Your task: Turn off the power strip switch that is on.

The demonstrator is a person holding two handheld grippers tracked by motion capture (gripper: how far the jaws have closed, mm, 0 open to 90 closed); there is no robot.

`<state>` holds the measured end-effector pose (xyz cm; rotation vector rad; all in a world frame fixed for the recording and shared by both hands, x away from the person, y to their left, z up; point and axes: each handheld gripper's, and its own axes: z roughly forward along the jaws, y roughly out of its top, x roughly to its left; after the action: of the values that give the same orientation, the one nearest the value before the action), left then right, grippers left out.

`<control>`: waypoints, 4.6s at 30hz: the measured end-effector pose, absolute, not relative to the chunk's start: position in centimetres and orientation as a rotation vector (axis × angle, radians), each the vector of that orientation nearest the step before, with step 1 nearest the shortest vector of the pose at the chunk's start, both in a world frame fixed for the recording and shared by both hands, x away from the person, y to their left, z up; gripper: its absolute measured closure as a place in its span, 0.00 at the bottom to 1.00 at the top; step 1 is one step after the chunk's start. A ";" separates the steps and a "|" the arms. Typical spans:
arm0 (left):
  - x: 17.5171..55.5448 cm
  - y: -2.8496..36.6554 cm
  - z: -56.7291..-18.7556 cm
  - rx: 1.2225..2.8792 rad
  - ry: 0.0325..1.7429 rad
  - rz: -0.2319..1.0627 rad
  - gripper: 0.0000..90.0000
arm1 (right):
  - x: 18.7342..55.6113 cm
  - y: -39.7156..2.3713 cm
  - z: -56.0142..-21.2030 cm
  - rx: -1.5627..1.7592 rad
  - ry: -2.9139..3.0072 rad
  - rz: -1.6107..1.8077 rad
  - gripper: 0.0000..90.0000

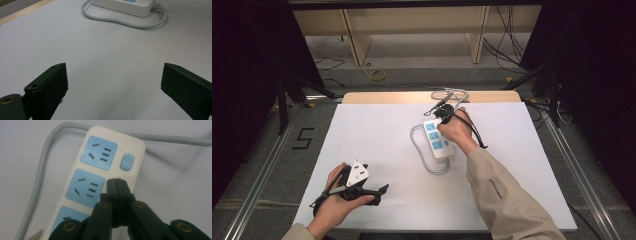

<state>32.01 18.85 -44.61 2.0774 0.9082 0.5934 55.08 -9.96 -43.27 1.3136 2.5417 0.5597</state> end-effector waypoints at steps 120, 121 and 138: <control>32.2 19.0 -44.6 2.054 0.942 0.605 0.07 | 40.7 -22.8 -39.9 1.045 2.329 1.112 0.36; 32.2 19.0 -44.6 2.055 0.942 0.606 0.08 | 40.4 -23.0 -40.1 1.047 2.325 1.117 0.36; 32.2 19.0 -44.6 2.057 0.945 0.608 0.08 | 35.9 -27.0 -42.8 1.071 2.238 1.224 0.32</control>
<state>32.16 19.03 -44.60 2.0567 0.9447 0.6078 35.92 -26.96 -42.80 1.0708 2.2379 1.2244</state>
